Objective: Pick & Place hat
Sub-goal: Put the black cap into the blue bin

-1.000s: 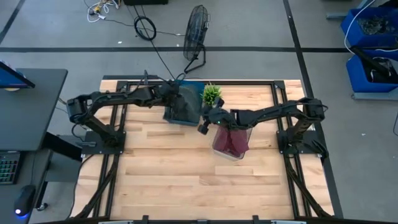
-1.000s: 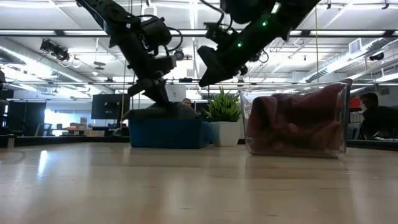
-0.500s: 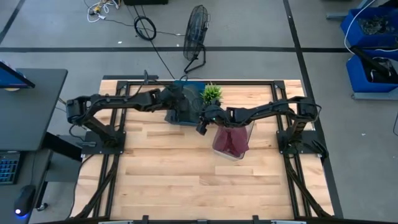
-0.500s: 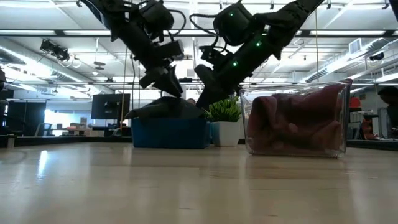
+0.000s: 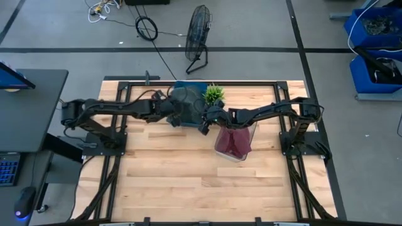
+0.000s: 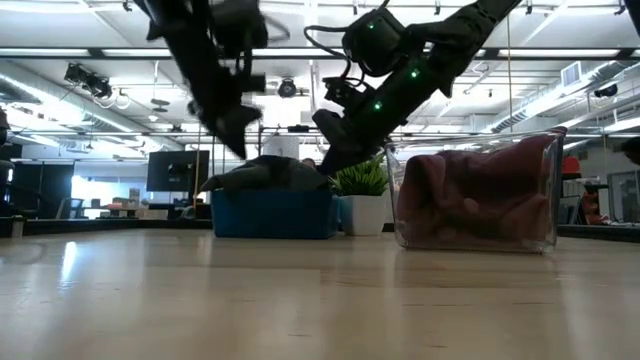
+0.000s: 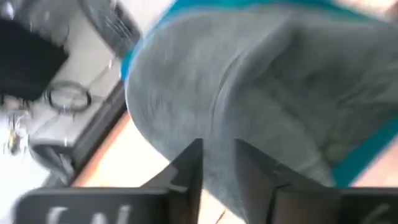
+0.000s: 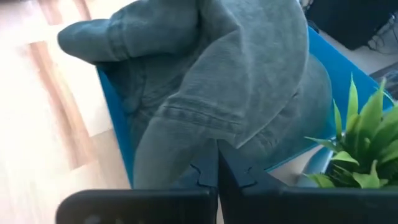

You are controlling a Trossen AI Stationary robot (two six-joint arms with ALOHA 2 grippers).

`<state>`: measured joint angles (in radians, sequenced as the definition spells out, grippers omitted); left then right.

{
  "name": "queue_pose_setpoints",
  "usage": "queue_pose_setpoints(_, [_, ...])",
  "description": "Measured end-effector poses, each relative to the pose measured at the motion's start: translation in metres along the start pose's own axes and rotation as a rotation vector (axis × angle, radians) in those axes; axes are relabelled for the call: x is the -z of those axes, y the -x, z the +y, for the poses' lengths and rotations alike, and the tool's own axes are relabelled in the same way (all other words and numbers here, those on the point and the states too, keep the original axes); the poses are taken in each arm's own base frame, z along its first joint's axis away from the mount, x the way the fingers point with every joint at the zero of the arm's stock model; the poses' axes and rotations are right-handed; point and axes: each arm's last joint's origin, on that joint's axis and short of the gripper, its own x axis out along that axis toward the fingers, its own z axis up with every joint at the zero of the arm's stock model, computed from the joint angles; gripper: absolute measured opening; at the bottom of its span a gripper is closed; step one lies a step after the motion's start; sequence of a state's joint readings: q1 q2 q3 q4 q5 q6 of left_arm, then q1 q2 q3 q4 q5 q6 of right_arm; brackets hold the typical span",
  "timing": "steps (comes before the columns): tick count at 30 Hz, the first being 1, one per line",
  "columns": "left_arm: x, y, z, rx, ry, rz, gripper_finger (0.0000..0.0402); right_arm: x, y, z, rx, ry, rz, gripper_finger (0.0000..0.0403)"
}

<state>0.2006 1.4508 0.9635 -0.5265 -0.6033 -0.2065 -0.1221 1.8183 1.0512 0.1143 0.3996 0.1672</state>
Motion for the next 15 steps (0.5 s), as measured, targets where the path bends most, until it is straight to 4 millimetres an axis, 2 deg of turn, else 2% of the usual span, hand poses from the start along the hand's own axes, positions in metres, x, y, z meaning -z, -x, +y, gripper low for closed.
queue_pose_setpoints(5, [0.019, -0.025, -0.001, -0.01, 0.06, 0.089, 0.001, 0.002, -0.001, -0.004, 0.014, -0.032, 0.022, 0.0])
queue_pose_setpoints(8, [0.02, -0.034, -0.003, -0.004, 0.068, 0.084, 0.0008, 0.002, -0.002, -0.005, 0.004, -0.033, 0.026, 0.0])
queue_pose_setpoints(15, [0.003, -0.033, -0.007, 0.124, 0.038, -0.056, 0.0004, 0.002, -0.004, -0.01, -0.045, -0.04, 0.044, 0.0])
